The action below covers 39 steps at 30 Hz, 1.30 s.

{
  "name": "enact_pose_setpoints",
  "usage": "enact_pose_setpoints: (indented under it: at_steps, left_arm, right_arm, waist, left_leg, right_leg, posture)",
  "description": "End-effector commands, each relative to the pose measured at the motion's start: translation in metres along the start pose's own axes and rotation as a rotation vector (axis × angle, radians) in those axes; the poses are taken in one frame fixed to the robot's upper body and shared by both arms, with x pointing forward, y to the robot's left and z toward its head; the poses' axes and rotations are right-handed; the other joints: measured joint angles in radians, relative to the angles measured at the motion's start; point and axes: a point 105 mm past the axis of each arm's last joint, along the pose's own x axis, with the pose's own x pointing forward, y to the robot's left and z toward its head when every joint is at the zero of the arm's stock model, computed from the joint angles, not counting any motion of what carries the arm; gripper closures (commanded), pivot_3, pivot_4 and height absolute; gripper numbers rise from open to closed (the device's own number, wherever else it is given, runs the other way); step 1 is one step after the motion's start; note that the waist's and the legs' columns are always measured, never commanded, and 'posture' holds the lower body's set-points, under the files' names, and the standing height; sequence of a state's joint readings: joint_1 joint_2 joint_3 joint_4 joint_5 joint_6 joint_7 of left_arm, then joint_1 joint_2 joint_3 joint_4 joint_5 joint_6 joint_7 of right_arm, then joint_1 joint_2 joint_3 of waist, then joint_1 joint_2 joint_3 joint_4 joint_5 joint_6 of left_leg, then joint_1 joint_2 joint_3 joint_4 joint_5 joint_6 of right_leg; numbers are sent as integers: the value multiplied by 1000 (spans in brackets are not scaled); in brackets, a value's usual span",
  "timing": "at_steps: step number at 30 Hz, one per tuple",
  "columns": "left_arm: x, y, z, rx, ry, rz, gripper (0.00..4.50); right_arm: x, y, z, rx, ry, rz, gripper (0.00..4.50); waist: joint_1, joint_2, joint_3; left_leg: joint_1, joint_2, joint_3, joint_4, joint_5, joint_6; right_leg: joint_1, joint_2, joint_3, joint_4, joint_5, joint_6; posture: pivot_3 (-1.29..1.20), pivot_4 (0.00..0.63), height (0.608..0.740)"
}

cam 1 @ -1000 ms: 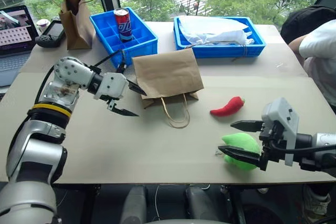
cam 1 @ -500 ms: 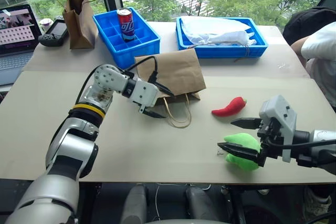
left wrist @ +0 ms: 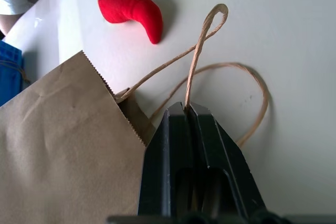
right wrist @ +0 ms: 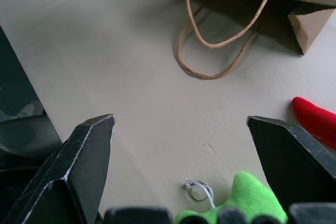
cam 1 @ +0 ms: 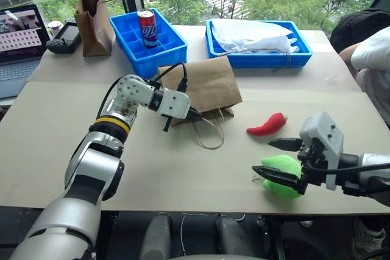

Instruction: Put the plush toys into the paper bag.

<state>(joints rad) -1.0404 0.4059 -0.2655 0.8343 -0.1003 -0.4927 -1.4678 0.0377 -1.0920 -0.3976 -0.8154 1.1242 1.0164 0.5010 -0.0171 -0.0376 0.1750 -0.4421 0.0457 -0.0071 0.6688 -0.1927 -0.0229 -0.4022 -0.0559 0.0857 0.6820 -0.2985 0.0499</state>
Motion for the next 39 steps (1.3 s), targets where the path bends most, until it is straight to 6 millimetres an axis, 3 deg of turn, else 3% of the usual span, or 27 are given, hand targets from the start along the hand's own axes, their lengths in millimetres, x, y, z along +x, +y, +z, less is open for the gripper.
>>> enact_pose_setpoints:
  at_steps: [1,5,8,13,19,22,30,39]
  left_arm:
    - [-11,3,16,-136,-101,42,4441]
    - [-21,4,34,-264,-181,78,4441]
    - [-27,4,51,-376,-243,99,4500]
    - [-30,-1,70,-516,-301,118,4500]
    - [-33,-6,78,-582,-322,132,4500]
    - [-32,-8,77,-596,-312,140,4500]
    - [-31,-8,72,-651,-298,160,4500]
    - [-39,-2,67,-835,-340,234,4500]
  right_arm:
    - [2,5,-1,5,-2,23,0]
    - [4,9,-3,22,-4,40,0]
    - [10,17,-2,52,-47,67,653]
    - [36,24,-5,105,-113,51,2381]
    - [75,0,11,144,-258,-105,4485]
    - [97,-14,19,178,-323,-183,4485]
    - [150,-25,5,129,-269,-206,4485]
    - [177,-19,-25,30,-115,-147,4485]
  waist:
    - [-4,0,0]
    - [-6,0,0]
    - [-3,0,0]
    - [-4,0,0]
    - [-9,0,0]
    - [-10,0,0]
    - [-4,1,0]
    - [-7,1,0]
  left_leg:
    - [0,0,0,0,0,0]
    - [0,1,-1,0,0,0]
    - [0,0,-1,1,0,0]
    - [0,1,-3,1,0,0]
    - [1,1,-2,2,1,-1]
    - [1,1,-3,2,1,-1]
    - [1,1,-2,2,1,-1]
    - [1,1,-2,2,1,-1]
  right_leg:
    - [0,0,0,0,0,0]
    - [0,1,0,1,0,0]
    - [0,1,0,1,0,0]
    - [1,1,-1,2,0,0]
    - [0,2,-1,3,0,0]
    - [0,2,0,3,0,-1]
    - [-1,2,0,3,0,-1]
    - [-1,2,-1,4,0,-1]
  posture:
    - [0,150,698]
    - [0,150,698]
    - [0,150,698]
    - [0,150,698]
    - [0,150,698]
    - [0,150,698]
    - [0,150,698]
    - [0,150,698]
